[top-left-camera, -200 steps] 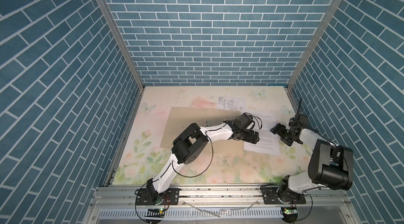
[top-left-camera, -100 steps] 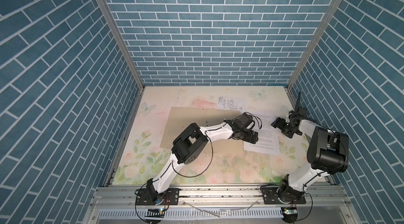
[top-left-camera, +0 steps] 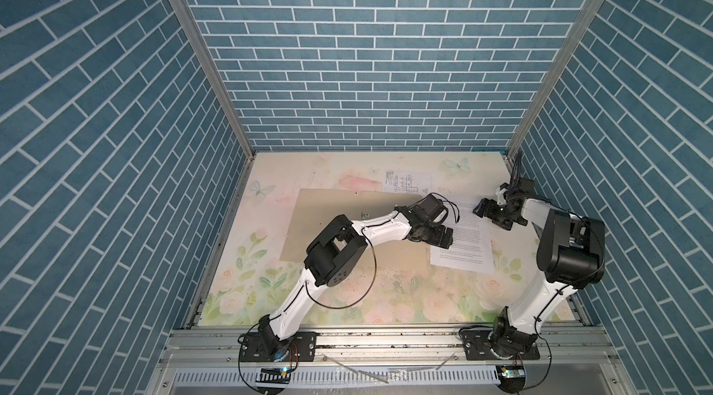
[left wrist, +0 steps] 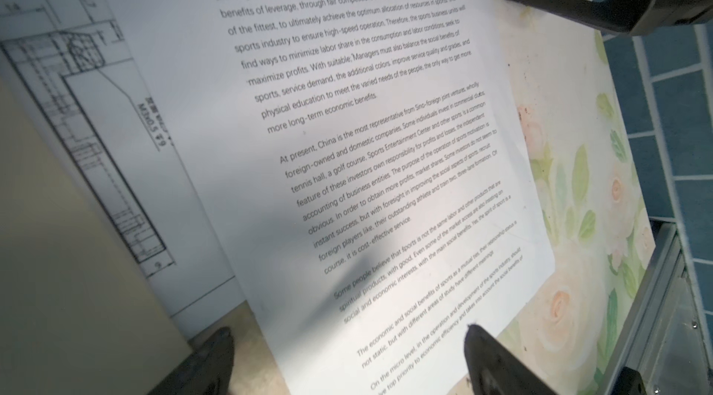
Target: Put the files into the folder
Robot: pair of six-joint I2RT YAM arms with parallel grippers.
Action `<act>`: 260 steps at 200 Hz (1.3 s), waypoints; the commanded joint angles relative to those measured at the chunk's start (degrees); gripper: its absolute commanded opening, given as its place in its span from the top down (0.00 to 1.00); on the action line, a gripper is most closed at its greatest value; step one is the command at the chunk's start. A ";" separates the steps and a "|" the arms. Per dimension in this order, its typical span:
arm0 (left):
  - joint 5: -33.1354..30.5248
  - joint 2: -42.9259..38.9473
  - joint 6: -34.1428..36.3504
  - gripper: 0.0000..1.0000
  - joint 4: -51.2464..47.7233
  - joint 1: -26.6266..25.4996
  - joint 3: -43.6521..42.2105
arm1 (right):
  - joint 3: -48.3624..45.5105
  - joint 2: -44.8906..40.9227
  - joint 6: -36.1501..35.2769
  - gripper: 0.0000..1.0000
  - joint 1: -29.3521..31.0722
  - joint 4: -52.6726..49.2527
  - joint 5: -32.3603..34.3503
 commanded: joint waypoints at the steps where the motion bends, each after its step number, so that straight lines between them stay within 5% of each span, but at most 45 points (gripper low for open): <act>1: 0.83 2.84 0.21 0.06 -2.68 0.36 0.64 | 2.22 2.37 -2.85 0.16 0.69 -3.92 -1.37; 260: 7.41 3.26 -5.01 0.06 11.56 1.01 -7.68 | -7.32 -4.28 6.22 0.27 -2.53 -1.76 -22.14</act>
